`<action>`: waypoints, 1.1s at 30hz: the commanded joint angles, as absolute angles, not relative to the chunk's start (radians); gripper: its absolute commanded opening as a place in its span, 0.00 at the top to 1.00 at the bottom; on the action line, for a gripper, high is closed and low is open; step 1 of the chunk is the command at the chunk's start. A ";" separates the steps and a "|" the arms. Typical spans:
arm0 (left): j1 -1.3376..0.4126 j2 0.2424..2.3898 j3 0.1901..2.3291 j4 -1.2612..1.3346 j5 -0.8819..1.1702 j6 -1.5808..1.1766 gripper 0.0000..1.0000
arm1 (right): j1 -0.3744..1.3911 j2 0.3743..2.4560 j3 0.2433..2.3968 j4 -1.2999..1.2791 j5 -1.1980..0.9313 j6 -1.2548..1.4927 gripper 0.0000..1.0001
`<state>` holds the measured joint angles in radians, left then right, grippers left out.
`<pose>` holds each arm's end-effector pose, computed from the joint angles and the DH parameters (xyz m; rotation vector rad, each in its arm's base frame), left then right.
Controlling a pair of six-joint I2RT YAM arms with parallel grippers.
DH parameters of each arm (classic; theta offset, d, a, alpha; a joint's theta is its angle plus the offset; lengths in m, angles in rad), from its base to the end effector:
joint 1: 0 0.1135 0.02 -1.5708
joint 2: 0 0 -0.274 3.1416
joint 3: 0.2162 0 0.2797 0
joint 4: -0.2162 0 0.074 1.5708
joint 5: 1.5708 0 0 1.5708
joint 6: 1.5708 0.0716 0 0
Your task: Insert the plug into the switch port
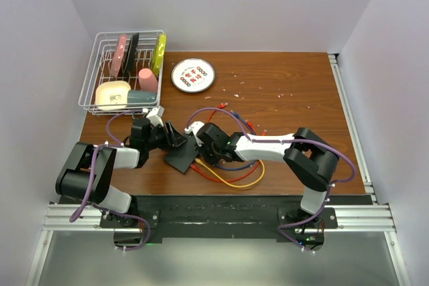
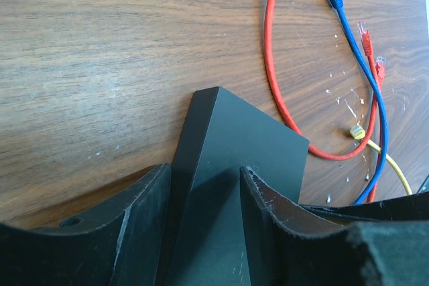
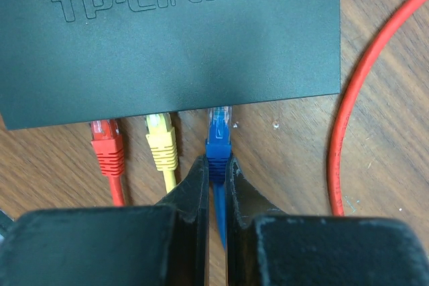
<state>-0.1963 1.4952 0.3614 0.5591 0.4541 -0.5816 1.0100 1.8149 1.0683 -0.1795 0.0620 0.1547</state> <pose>0.2738 -0.0865 0.0894 -0.1507 2.2234 -0.9287 0.2244 0.3490 0.1216 -1.0299 2.3232 0.4010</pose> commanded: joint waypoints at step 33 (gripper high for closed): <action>-0.190 1.486 0.342 0.574 0.522 -0.542 0.51 | 1.029 1.922 1.250 -0.317 0.086 0.051 1.00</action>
<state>-0.1883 1.5051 0.3614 0.5735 0.4683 -0.5587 1.0245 1.8839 1.1923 -0.3134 0.0734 0.0841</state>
